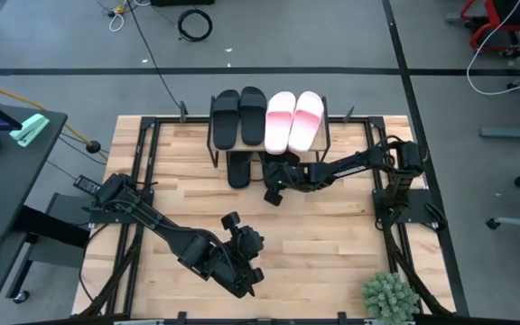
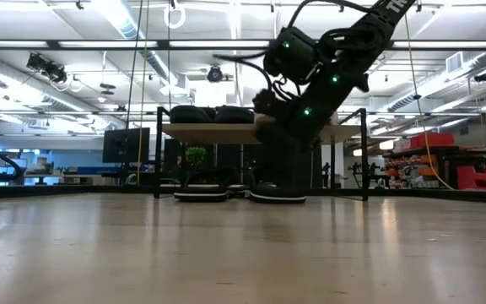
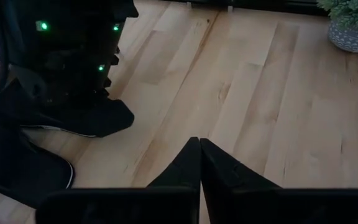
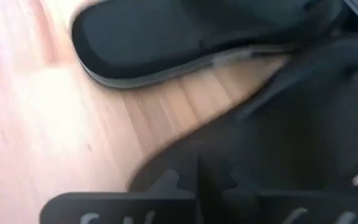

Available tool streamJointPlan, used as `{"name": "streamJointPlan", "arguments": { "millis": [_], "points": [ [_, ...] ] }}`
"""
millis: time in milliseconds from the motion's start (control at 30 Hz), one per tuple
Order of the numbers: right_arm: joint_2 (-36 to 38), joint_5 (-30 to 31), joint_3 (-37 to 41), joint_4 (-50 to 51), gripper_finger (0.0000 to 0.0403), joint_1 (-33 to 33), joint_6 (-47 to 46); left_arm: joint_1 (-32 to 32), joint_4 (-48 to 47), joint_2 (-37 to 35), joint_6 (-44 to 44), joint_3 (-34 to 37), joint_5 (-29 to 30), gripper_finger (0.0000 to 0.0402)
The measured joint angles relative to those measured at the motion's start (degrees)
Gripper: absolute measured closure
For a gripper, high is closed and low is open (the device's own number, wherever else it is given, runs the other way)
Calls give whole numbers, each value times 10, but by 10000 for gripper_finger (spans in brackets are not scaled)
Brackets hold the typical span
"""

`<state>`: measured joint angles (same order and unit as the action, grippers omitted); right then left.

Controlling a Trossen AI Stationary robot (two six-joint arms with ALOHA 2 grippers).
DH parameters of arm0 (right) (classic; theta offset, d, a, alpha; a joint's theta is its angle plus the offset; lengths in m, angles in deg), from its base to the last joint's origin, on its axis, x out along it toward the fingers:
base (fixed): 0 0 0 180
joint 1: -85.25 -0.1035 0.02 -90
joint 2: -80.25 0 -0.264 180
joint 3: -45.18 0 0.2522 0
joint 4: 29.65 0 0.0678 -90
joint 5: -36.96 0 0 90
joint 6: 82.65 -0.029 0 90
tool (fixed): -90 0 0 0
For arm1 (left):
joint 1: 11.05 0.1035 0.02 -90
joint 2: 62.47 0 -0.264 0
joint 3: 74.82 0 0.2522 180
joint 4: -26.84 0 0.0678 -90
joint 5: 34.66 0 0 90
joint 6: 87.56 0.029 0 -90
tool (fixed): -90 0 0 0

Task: Pick and place slides into the shelf
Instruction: Return to Home Position

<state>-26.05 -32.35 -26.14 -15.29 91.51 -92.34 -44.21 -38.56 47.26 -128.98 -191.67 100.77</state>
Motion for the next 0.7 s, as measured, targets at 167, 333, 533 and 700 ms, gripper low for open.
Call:
{"name": "streamJointPlan", "arguments": {
  "millis": [167,333,533,700],
  "points": [
    [0,-45,0,-14,403,-4,-16,0,0,0,-25,0,0,382],
    [2,-138,0,18,402,-60,-66,-2,-1,0,-11,0,0,393],
    [30,-198,-1,58,392,-184,-64,-12,-2,0,61,0,-2,389],
    [88,-196,-1,150,390,-274,7,-5,-53,-7,9,1,17,373]
  ]
}}
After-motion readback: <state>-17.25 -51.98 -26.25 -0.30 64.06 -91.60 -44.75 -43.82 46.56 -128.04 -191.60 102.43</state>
